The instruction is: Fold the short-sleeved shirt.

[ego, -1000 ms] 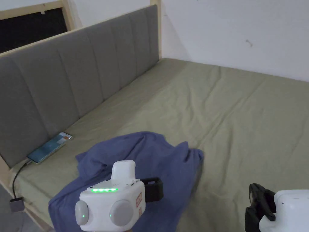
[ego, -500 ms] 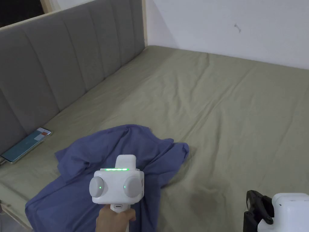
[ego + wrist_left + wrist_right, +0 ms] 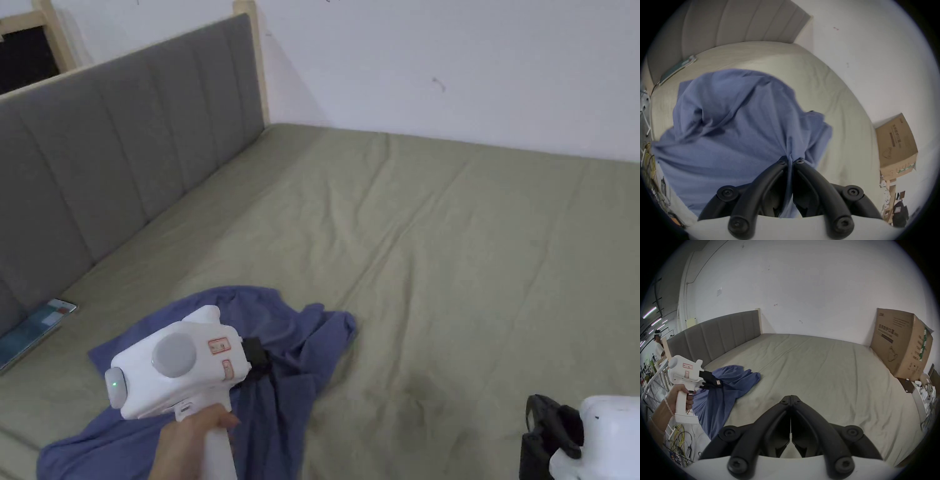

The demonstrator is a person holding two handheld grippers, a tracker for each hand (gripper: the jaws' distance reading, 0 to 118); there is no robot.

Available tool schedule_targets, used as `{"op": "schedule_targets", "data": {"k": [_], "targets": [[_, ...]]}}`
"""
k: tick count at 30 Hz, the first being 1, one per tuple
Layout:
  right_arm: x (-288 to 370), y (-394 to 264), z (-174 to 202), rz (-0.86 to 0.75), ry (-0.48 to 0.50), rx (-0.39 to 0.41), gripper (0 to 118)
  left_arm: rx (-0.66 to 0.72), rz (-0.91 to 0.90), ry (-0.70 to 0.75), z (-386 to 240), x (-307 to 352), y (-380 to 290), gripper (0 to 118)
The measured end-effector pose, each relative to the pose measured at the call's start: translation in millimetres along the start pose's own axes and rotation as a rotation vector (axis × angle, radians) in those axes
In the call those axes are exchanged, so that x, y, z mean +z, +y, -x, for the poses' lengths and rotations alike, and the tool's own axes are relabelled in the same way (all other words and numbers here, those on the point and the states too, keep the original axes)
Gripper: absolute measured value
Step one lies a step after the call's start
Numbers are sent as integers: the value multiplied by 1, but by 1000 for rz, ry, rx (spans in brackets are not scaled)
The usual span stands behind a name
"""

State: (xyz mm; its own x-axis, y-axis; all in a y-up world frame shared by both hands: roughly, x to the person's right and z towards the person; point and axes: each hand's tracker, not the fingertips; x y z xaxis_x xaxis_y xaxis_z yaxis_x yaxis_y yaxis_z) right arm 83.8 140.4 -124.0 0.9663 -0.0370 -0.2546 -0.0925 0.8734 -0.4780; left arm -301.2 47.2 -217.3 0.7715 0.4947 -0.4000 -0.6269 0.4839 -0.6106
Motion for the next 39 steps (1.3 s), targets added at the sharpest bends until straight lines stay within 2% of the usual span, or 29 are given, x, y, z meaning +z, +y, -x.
{"op": "schedule_targets", "data": {"k": [3,6,11,15,17,19,23,26,28,31,32,33,34,35,36,37,39], "targets": [[12,4,-21,-21,-30,-47,0,17,6,-143,-45,4,1,3],[27,9,-43,-51,-85,-77,0,-138,2,-224,-118,6,-3,3],[53,10,-100,-103,-191,-139,0,-305,53,-495,-251,18,-36,3],[87,12,-144,-162,-311,-166,0,-469,140,-727,-352,38,-92,3],[104,11,-165,-183,-372,-182,0,-570,163,-776,-388,47,-126,3],[120,5,-188,-192,-432,-202,0,-697,175,-773,-418,44,-165,3],[141,-18,-229,-161,-537,-249,0,-781,302,-637,-439,-8,-237,3],[150,-41,-257,-110,-582,-305,0,-837,438,-470,-432,-67,-294,3],[154,-57,-268,-80,-603,-329,0,-827,524,-429,-418,-95,-324,3],[153,-73,-280,-30,-631,-351,0,-862,504,-361,-402,-107,-344,3],[152,-76,-283,-20,-634,-361,0,-851,509,-378,-399,-108,-343,6],[150,-79,-286,-14,-635,-375,0,-830,527,-411,-397,-108,-337,18],[148,-82,-288,-8,-630,-391,0,-818,527,-405,-398,-106,-330,41],[146,-82,-286,-4,-622,-401,0,-812,528,-400,-399,-104,-324,85],[143,-82,-285,-1,-613,-406,0,-804,528,-406,-399,-100,-317,108],[140,-81,-283,0,-605,-404,0,-786,486,-422,-399,-92,-304,117],[135,-77,-273,4,-589,-383,0,-773,387,-448,-395,-74,-282,113]]}}
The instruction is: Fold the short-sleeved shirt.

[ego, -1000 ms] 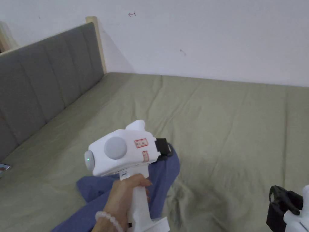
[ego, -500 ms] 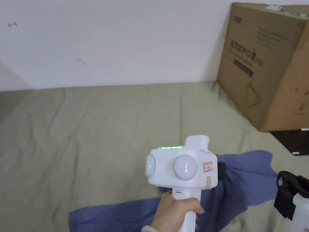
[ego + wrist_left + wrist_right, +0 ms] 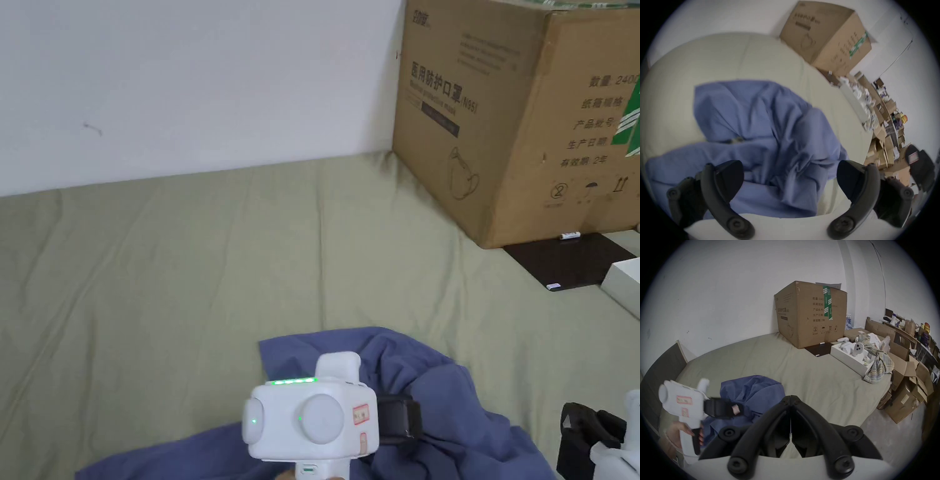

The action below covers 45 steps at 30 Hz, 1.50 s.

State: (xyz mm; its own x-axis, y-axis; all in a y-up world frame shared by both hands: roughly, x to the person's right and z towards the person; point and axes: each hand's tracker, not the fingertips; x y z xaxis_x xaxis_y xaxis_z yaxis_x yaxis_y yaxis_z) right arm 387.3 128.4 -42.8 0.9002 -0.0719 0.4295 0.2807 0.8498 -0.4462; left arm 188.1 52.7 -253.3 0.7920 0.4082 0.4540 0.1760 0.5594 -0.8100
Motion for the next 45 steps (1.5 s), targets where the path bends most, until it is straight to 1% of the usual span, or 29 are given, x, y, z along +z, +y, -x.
{"op": "schedule_targets", "data": {"k": [1,2,3,4,5,7,8,12,15,19,20,21,23,24,25,27,28,29,30,31,32,33,34,35,36,37,38,40,45], "targets": [[1,0,6,-1,14,17,0,3,-11,14,6,16,3,110],[1,0,11,-1,26,29,0,12,-23,23,14,31,4,98],[3,0,17,-3,43,38,0,33,-50,38,24,49,2,75],[5,-1,24,-7,62,45,0,42,-72,64,34,64,-3,42],[7,-1,29,-8,74,50,0,48,-88,110,43,77,-10,4],[9,-3,41,-10,102,64,0,90,-104,225,70,105,-37,0],[10,-4,46,-11,113,69,0,110,-110,251,83,114,-49,0],[9,-9,65,2,154,111,0,201,-23,321,138,141,-99,0],[7,-13,76,14,174,125,0,237,-26,407,165,156,-118,0],[-1,-17,87,41,188,148,0,265,-50,378,197,167,-106,0],[-5,-18,86,46,189,155,0,266,-53,380,204,168,-95,9],[-7,-19,86,50,190,160,0,267,-53,396,214,166,-82,31],[-10,-20,87,55,194,167,0,264,-73,436,230,160,-59,82],[-8,-20,92,59,193,174,0,262,-67,477,240,155,-47,91],[-9,-21,93,64,189,181,0,273,-73,510,249,151,-38,91],[-14,-23,93,73,180,189,0,285,-61,500,258,134,-25,90],[-21,-25,86,82,174,188,0,308,-5,490,267,121,-21,89],[-25,-26,83,91,171,185,0,316,41,479,275,110,-18,86],[-28,-28,81,102,168,182,0,333,77,477,276,97,-20,73],[-31,-29,79,113,163,180,0,330,121,497,282,84,-23,57],[-29,-29,83,119,159,178,0,306,162,572,283,75,-27,55],[-30,-29,83,124,156,178,0,254,93,545,274,79,-28,49],[-31,-30,81,126,153,178,0,206,109,576,264,82,-29,36],[-33,-31,80,130,147,177,0,157,110,582,259,82,-28,13],[-39,-33,74,136,142,174,0,120,121,628,259,82,-28,2],[-42,-33,72,143,141,165,0,134,122,633,263,81,-28,2],[-45,-33,70,150,144,152,0,186,124,578,265,84,-27,2],[-49,-28,68,161,167,132,0,243,109,563,266,90,-26,2],[-78,15,67,135,212,157,0,202,60,556,250,114,-20,2]]}}
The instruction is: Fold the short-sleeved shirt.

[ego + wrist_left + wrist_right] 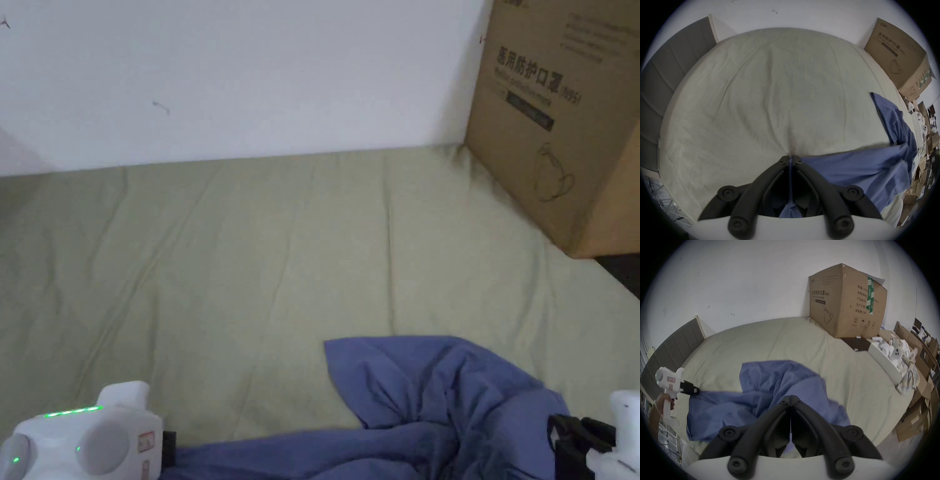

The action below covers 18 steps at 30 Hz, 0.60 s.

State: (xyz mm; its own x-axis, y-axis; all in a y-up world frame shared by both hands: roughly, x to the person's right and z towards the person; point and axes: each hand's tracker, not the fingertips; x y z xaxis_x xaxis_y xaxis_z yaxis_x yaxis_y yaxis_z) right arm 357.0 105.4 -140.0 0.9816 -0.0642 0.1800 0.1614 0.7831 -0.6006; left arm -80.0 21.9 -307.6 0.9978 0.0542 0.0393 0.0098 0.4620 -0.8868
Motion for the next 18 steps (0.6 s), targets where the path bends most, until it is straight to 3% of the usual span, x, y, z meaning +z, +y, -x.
{"op": "schedule_targets", "data": {"k": [2,4,6,7,10,11,15,17,18], "targets": [[-19,27,-8,3,69,4,0,20,-35,-23,1,10,4,2],[-54,62,-7,77,161,57,4,37,-70,-57,0,22,6,2],[-92,85,-4,124,152,116,61,27,-85,-58,-3,32,11,2],[-116,96,-1,174,165,150,84,12,-104,-60,-6,36,12,2],[-179,111,11,290,138,283,87,-11,-127,-64,-10,42,16,2],[-200,114,13,322,123,293,87,-11,-129,-67,-11,43,16,2],[-269,99,5,486,101,212,86,4,-141,-77,-7,41,20,2],[-290,83,4,590,96,242,72,3,-141,-77,-3,38,23,2],[-291,78,4,561,115,249,72,4,-138,-75,-1,36,24,2]]}}
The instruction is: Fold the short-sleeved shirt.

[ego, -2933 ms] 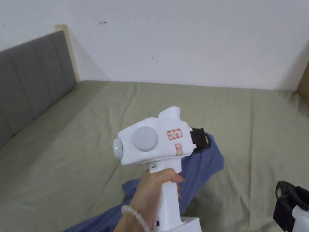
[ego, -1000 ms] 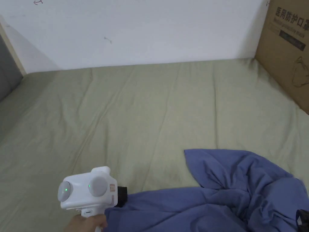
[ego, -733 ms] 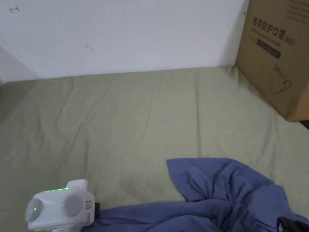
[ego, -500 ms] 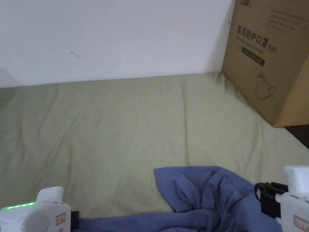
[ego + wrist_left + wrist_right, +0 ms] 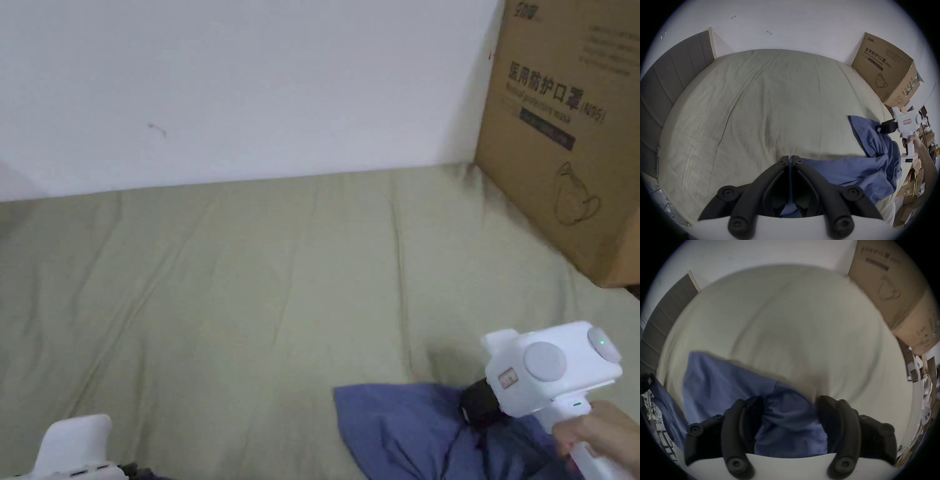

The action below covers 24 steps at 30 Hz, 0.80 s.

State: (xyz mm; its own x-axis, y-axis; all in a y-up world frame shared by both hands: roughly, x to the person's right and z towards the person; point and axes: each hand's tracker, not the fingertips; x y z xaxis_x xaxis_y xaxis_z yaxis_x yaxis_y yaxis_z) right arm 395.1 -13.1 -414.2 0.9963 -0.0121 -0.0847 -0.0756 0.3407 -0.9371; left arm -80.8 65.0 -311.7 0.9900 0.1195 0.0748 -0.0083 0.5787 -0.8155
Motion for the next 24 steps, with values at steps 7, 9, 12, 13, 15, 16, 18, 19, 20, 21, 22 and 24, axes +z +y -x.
{"op": "schedule_targets", "data": {"k": [7,9,12,13,15,16,18,19,20,21,22,24], "targets": [[26,5,18,-37,-20,42,5,20,6,7,6,0,4,2],[25,7,18,-30,-23,46,5,20,6,10,6,4,7,2],[34,8,11,-28,-6,-25,5,21,3,19,7,11,14,2],[41,11,2,-48,7,-75,5,15,-6,25,7,14,17,2],[64,16,-14,-105,63,-144,5,14,-18,40,6,22,28,2],[79,20,-21,-133,60,-174,5,8,-39,47,7,27,35,2],[113,26,-33,-185,72,-200,5,26,-84,88,8,39,51,2],[130,30,-40,-218,60,-223,5,21,-114,94,9,46,60,2],[148,34,-48,-251,71,-235,5,34,-141,99,11,54,70,2],[171,38,-53,-293,68,-255,5,50,-165,116,13,62,84,2],[189,42,-60,-316,73,-268,5,43,-181,110,13,69,96,2],[224,51,-70,-380,71,-287,5,40,-224,120,11,85,121,2]]}}
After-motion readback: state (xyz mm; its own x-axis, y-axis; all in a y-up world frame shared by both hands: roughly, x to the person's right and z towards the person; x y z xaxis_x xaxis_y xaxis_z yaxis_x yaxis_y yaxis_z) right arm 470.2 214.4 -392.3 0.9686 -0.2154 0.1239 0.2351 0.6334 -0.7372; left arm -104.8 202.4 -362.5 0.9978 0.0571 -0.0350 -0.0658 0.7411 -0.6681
